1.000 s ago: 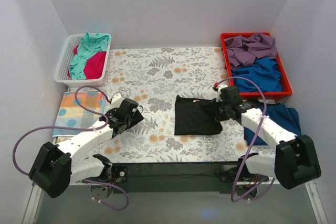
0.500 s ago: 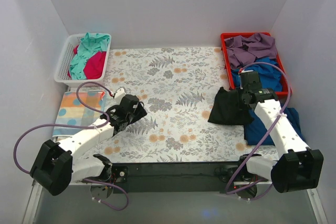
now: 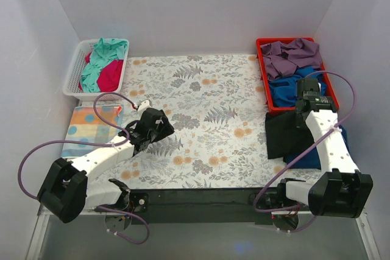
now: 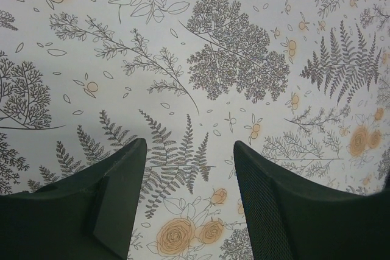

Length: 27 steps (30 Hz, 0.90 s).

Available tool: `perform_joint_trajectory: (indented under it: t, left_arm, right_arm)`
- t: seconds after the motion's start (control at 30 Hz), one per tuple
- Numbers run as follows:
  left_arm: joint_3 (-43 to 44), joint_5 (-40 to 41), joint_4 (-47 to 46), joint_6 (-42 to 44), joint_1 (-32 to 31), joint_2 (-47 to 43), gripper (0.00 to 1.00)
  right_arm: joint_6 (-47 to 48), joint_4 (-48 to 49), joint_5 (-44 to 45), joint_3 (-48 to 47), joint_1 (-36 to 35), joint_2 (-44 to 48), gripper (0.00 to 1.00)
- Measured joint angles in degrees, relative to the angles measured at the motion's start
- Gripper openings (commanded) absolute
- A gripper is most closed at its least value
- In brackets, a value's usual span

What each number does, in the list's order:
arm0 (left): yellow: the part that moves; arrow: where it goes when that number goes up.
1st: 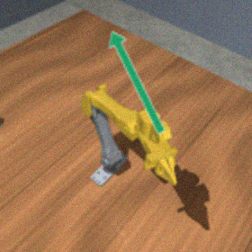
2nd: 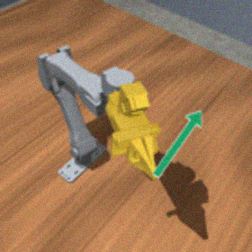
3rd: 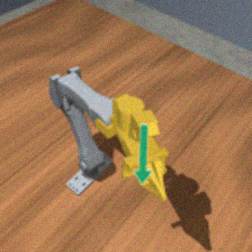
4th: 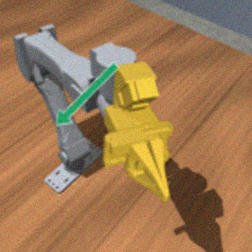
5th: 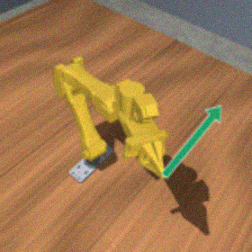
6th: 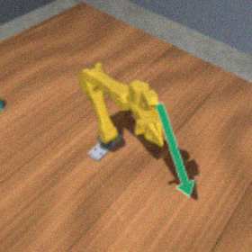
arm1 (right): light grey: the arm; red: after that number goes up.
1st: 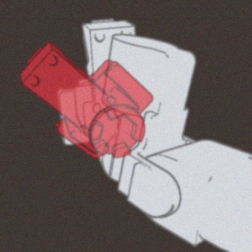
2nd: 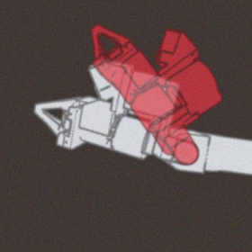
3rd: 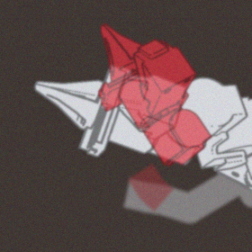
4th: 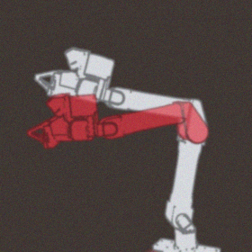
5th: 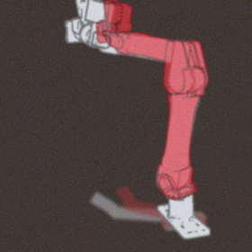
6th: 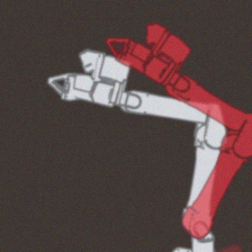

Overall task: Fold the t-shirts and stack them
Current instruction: Put the neatly folded tshirt into the corner of the board with the right arm

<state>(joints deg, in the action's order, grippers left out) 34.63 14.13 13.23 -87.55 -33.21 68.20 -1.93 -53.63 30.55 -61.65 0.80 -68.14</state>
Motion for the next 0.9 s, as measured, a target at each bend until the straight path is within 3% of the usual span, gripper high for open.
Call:
perform_joint_trajectory:
  t: [0.67, 0.9]
  left_arm:
    - [0.0, -3.9, -4.7, 1.7, 0.0, 2.1, 0.57]
    - [0.0, -4.9, -6.9, 1.7, 0.0, 4.4, 0.57]
  right_arm:
    - [-1.2, 1.6, 13.3, 1.8, 9.6, -3.7, 0.01]
    - [-2.5, 1.7, 16.3, 1.0, 12.8, -8.8, 0.01]
